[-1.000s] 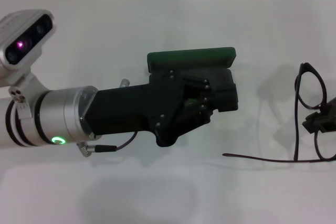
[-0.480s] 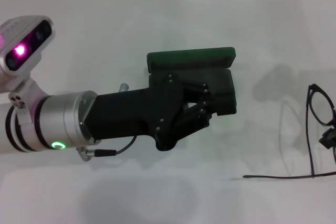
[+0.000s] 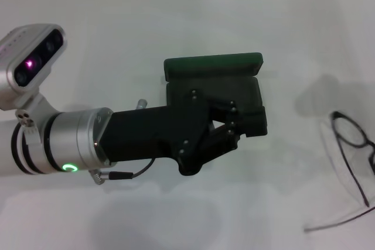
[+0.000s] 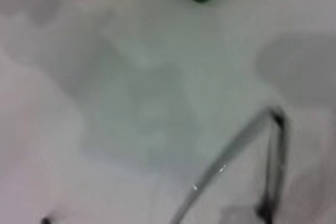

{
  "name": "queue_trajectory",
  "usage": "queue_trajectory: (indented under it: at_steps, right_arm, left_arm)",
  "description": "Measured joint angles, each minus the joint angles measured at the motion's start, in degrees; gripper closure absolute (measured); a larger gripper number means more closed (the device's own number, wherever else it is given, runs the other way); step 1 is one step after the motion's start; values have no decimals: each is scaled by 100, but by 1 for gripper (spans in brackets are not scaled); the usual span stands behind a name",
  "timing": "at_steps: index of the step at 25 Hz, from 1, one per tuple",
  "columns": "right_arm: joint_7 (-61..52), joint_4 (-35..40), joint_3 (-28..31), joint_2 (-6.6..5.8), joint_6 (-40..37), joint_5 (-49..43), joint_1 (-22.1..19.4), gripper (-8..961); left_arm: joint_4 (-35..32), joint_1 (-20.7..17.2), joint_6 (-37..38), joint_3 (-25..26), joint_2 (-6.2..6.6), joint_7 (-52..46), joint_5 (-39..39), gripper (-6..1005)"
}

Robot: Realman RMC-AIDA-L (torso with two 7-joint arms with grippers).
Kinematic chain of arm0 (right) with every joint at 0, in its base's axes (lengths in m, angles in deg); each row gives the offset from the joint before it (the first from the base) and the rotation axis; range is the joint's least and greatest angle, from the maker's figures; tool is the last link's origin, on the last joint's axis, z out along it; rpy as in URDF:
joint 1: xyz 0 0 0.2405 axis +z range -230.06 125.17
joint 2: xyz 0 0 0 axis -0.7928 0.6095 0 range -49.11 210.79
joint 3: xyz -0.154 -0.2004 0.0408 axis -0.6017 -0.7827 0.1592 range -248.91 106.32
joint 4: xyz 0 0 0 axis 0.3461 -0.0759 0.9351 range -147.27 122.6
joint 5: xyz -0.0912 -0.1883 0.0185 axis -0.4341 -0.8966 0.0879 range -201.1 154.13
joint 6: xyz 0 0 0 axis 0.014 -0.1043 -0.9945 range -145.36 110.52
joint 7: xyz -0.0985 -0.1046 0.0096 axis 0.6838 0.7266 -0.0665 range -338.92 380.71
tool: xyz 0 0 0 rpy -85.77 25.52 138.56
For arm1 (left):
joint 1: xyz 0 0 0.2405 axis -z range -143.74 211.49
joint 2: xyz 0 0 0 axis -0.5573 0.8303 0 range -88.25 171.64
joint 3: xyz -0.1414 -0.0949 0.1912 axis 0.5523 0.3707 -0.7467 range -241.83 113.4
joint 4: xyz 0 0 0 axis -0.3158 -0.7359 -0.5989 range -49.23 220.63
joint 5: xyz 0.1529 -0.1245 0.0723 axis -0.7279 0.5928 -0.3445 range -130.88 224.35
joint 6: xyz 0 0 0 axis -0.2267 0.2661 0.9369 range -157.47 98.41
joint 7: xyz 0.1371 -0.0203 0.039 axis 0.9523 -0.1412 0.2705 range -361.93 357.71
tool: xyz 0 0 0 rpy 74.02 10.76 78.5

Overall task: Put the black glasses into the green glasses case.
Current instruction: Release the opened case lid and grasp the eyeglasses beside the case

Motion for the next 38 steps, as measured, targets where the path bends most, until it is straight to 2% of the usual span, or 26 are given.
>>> queue_trajectory:
  at_steps: [2,7,16,24,38]
  right_arm:
    - [-4,-18,-46,16,11,-185,-13,741]
    - [-34,-21,-111,50,94,-329,-50,527]
    - [-57,-32,-64,65,529,-61,4,526]
    - [-129,-700,-101,88,919,189,456,527]
    - [-603,-611,-174,79,629,167,516,556]
  left_arm:
    - [59,11,-6,2,-3,40,-2,947]
    - [169,41,-10,-2,-8,104,-6,947]
    - [181,30,-10,-1,-9,107,-6,947]
    - [181,55,-31,-16,-14,107,-8,948]
    - [180,57,-81,-9,-18,107,-7,948]
